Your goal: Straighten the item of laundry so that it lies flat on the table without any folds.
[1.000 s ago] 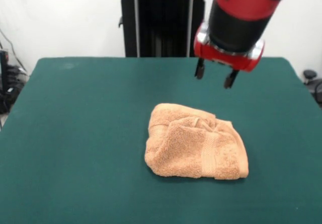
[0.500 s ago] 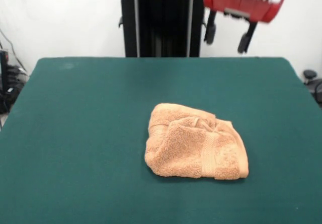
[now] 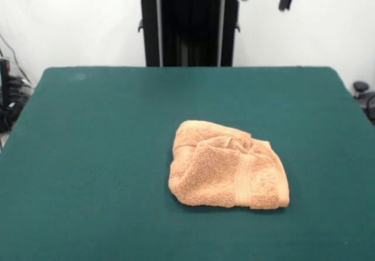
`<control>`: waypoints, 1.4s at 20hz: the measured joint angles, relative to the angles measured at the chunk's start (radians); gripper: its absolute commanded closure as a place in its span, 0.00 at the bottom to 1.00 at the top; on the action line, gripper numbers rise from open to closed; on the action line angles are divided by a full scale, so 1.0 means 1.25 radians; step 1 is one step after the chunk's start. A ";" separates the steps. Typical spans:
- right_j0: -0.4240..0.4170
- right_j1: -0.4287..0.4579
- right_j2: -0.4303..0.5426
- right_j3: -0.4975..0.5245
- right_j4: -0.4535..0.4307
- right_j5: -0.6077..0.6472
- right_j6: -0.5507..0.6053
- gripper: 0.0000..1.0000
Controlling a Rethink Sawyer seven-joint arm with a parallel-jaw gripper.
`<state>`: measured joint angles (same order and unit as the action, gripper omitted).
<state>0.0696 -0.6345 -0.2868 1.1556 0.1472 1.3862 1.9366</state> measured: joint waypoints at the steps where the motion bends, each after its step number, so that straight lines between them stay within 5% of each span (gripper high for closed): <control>1: 0.002 -0.009 -0.004 0.007 0.000 0.009 0.000 0.00; 11: 0.010 -0.052 -0.022 0.038 0.000 0.109 0.000 0.00; 28: 0.008 -0.026 -0.021 0.043 0.000 0.109 0.000 0.00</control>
<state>0.0798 -0.6667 -0.3135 1.2094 0.1478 1.5222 1.9366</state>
